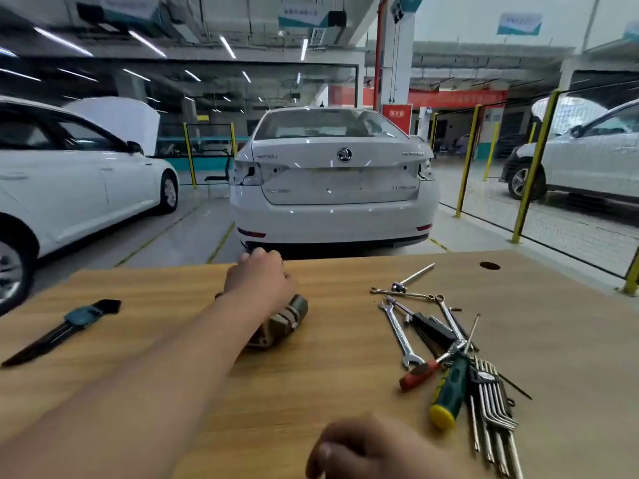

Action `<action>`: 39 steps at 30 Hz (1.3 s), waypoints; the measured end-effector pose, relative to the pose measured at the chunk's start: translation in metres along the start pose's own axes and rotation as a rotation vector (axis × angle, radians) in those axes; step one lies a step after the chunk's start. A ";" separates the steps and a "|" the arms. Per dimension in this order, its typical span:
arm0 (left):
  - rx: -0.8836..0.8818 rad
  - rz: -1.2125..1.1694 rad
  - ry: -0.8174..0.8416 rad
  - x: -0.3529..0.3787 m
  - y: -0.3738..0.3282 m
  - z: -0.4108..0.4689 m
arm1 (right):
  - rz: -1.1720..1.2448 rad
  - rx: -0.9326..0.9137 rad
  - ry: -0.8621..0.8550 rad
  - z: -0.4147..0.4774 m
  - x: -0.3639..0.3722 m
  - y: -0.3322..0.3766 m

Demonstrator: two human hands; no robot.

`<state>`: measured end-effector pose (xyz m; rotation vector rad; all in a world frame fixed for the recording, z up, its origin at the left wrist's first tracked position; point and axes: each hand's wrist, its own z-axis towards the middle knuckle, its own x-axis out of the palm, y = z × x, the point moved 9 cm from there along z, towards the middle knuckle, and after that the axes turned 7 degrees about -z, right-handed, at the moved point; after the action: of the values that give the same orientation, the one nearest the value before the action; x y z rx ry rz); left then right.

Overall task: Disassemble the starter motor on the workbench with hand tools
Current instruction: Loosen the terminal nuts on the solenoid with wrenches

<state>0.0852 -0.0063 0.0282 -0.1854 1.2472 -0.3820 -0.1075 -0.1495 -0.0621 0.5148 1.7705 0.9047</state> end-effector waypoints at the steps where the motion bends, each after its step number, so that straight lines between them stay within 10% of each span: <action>1: -0.014 0.092 0.046 0.008 -0.001 0.017 | 0.034 -0.004 -0.026 0.016 0.007 0.000; 10: -0.298 0.255 0.429 0.085 0.053 0.071 | 0.079 0.207 -0.510 0.130 -0.033 -0.045; 20: 0.001 0.165 0.420 0.072 0.050 -0.004 | -0.009 0.171 -0.645 0.121 -0.026 -0.047; 33: 0.638 -0.054 -0.246 -0.015 0.027 -0.133 | 0.347 0.049 -0.898 0.044 -0.015 -0.047; 39: 0.426 -0.309 -0.449 -0.025 0.080 -0.169 | 0.386 -0.084 -0.854 0.032 0.012 -0.026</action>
<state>-0.0675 0.0884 -0.0298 -0.0896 0.6730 -0.8156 -0.0807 -0.1469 -0.0956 1.0288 0.8664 0.8310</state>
